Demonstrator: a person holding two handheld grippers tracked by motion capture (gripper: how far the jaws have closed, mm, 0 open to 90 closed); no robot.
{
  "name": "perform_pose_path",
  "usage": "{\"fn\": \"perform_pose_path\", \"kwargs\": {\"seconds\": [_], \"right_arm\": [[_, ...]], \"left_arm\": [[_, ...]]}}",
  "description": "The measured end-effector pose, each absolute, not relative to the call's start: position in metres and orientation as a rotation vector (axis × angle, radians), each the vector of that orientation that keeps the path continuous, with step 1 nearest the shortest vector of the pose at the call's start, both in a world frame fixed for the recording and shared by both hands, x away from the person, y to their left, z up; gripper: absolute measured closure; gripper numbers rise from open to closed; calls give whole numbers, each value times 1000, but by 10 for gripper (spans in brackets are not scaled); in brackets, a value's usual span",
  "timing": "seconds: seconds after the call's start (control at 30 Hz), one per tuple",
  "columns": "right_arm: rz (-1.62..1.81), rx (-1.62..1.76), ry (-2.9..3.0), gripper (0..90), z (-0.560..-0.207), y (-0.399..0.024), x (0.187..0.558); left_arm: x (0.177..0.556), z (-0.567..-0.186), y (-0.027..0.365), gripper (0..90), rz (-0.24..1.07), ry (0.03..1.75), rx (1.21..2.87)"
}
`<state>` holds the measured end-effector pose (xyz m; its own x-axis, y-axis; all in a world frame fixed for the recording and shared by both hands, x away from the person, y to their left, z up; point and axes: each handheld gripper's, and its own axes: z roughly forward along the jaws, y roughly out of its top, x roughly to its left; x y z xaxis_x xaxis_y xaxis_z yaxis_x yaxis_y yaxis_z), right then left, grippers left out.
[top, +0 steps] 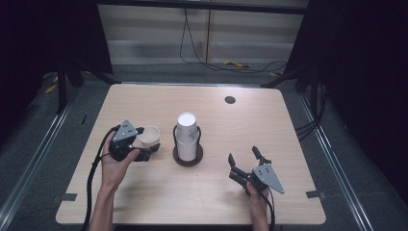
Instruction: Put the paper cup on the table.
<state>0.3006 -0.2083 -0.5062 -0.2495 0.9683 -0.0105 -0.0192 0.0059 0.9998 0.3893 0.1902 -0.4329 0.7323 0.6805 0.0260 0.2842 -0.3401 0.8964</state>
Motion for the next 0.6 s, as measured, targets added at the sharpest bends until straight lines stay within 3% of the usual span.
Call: {"fn": "perform_pose_path", "kwargs": {"seconds": [0.2,0.6], "right_arm": [[1395,1058,1383,118,-506,-208,301],[1394,1059,1385,121,-506,-208,301]], "left_arm": [[372,-439,189,163,561,728,1834],[347,-460,179,162,551,719,1760]]}}
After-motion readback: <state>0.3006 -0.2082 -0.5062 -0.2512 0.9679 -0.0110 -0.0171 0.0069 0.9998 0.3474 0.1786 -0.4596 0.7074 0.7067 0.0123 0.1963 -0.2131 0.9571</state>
